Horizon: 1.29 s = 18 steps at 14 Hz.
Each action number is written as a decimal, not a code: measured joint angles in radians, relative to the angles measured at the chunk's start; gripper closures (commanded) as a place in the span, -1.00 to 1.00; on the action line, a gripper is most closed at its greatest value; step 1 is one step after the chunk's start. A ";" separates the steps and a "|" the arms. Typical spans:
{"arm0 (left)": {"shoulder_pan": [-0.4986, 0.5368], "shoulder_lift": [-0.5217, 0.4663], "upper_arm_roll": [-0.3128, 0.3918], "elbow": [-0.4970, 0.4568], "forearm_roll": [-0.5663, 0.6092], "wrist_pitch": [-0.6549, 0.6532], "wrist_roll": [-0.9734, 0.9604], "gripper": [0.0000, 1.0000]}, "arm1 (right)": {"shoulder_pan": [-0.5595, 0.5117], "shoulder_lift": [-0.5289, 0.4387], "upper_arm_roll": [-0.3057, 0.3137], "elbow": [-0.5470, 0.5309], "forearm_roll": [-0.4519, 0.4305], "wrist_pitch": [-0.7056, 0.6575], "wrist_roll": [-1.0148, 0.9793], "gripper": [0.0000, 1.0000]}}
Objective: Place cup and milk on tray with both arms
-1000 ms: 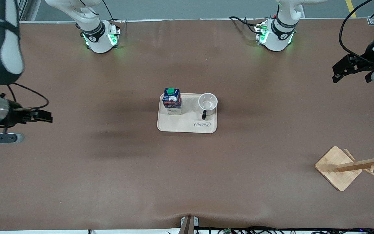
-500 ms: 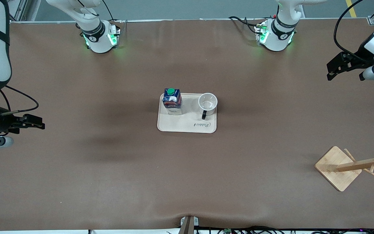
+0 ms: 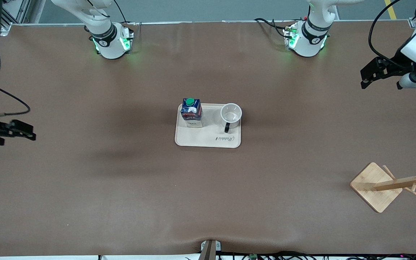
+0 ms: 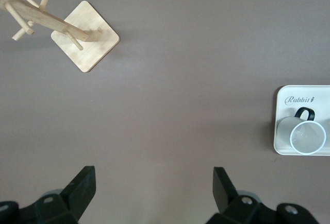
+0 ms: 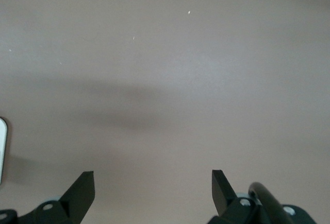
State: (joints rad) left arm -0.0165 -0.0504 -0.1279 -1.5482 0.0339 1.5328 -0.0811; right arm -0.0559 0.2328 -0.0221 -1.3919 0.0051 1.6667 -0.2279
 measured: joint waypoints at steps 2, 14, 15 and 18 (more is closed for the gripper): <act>0.000 0.000 -0.011 0.000 0.000 0.000 -0.002 -1.00 | -0.003 -0.103 0.000 -0.076 0.000 0.009 0.003 -1.00; 0.009 0.000 -0.009 0.009 0.000 -0.002 -0.003 -1.00 | -0.020 -0.314 0.015 -0.262 -0.006 0.068 0.090 -1.00; 0.009 0.001 -0.009 0.010 0.000 -0.002 -0.003 -1.00 | -0.020 -0.314 0.016 -0.261 -0.006 0.066 0.090 -1.00; 0.009 0.002 -0.008 0.012 0.000 -0.002 -0.003 -1.00 | -0.020 -0.314 0.016 -0.258 -0.007 0.051 0.090 -1.00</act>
